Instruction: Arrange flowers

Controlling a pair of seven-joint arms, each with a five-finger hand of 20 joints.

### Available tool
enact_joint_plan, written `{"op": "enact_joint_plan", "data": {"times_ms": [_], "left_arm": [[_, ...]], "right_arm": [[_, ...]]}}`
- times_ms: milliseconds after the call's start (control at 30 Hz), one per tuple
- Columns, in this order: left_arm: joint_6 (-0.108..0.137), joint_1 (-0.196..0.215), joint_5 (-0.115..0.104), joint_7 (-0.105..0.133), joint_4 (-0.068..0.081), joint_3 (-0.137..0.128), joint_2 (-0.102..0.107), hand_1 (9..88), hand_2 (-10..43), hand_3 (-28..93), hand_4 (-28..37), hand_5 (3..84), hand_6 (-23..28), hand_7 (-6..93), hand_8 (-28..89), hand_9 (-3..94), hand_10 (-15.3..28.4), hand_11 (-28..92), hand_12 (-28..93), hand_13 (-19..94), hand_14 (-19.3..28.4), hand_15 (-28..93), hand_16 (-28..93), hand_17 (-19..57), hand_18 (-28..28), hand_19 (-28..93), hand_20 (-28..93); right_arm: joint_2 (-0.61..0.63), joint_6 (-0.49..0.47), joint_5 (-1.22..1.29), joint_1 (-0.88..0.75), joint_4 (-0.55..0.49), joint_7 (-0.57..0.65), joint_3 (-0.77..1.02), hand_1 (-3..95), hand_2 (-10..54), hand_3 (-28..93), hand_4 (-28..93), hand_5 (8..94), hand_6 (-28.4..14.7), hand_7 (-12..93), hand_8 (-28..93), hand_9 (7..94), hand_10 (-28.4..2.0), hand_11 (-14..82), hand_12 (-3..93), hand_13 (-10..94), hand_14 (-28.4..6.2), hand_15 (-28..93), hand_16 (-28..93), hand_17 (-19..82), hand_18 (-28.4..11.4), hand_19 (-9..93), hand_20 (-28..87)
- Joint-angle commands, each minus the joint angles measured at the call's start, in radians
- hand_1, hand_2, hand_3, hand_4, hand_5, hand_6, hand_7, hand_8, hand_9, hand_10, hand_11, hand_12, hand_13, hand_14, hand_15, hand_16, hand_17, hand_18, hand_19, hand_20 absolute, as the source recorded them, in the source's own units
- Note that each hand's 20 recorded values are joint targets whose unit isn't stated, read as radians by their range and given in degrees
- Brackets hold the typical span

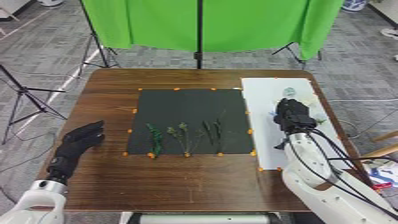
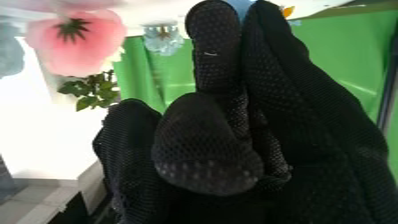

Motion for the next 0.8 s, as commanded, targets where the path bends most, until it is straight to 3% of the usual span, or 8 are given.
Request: {"op": "enact_joint_plan", "data": {"times_ms": [33,200,367,467,533,667,733,800], "left_arm": [[0.04,0.035,-0.037,0.043,-0.016,-0.035,0.03,35.9,-2.8,63,-14.0,41.8,5.5,11.8,-6,37.1,12.8,18,11,35,17.4,20,-1,11.4,14.4,17,22],[0.086,0.076,-0.08,0.076,-0.03,-0.088,0.058,35.3,-2.3,63,-13.9,42.8,5.5,12.1,-6,38.8,13.1,19,11,36,17.5,21,-1,11.8,14.4,17,22],[0.109,0.111,-0.11,0.101,-0.038,-0.131,0.068,31.2,0.4,65,-16.5,43.7,5.2,12.3,-6,40.0,13.4,19,11,36,17.7,21,-1,12.0,14.5,17,22],[0.139,0.113,-0.137,0.125,-0.039,-0.129,0.07,29.1,6.6,66,-21.8,45.3,4.0,12.2,-6,41.0,13.5,19,11,37,17.8,21,-1,12.2,14.5,17,22],[0.18,0.099,-0.156,0.147,-0.033,-0.106,0.075,26.1,13.6,67,-27.0,47.2,2.8,12.7,-7,42.1,13.7,19,11,38,17.8,21,-1,12.7,14.5,17,23],[0.242,0.079,-0.196,0.168,-0.03,-0.064,0.086,23.7,27.7,60,-28.2,50.0,2.2,13.1,-7,45.3,14.4,20,10,40,18.5,23,-2,13.9,14.6,18,23],[0.251,0.066,-0.203,0.167,-0.025,-0.051,0.091,24.8,30.7,57,-28.2,50.1,3.0,13.1,-7,46.0,14.7,20,10,40,18.7,24,-2,14.3,14.7,18,23],[0.249,0.061,-0.202,0.168,-0.023,-0.045,0.094,25.4,31.9,56,-28.3,49.6,3.8,13.1,-7,46.4,14.8,20,10,41,18.9,24,-2,14.5,14.8,19,24]], "right_arm": [[0.062,0.027,0.013,0.08,-0.131,-0.052,0.037,63.3,-9.5,56,-17,81.8,-0.2,22,10,93.7,-7.5,14.9,42.0,94,0.3,61,34,69,-12.1,93,57],[0.074,-0.012,0.16,0.296,-0.201,-0.167,-0.051,62.9,-9.5,57,-17,80.5,0.5,24,11,93.6,-7.8,12.4,44.7,93,0.6,60,36,67,-11.5,93,58],[-0.017,-0.111,0.299,0.555,-0.167,-0.3,-0.214,62.0,-9.5,58,-18,79.6,1.2,25,10,93.4,-7.8,11.4,46.2,92,0.8,60,37,66,-11.1,93,58],[-0.118,-0.159,0.329,0.649,-0.114,-0.373,-0.287,61.1,-9.5,58,-18,79.4,1.5,25,10,93.1,-7.6,11.2,46.8,92,0.8,60,38,66,-10.9,93,58],[-0.181,-0.176,0.333,0.691,-0.08,-0.407,-0.333,61.0,-9.5,59,-18,79.3,1.7,26,10,93.0,-7.4,11.2,46.9,92,0.9,60,38,66,-10.9,93,58],[-0.303,-0.223,0.317,0.737,-0.003,-0.475,-0.398,60.8,-9.5,59,-19,78.8,2.0,27,9,91.9,-7.2,16.9,47.0,92,0.8,61,38,66,-10.9,93,58],[-0.348,-0.251,0.308,0.761,0.029,-0.484,-0.44,60.7,-9.5,59,-19,78.7,2.0,27,9,91.4,-7.1,19.8,46.9,91,0.8,61,37,66,-10.9,93,58],[-0.386,-0.287,0.292,0.77,0.058,-0.501,-0.472,60.4,-9.5,60,-20,78.0,2.5,28,8,87.4,-8.1,34.9,43.6,91,0.5,61,38,65,-11.3,93,59]]}}
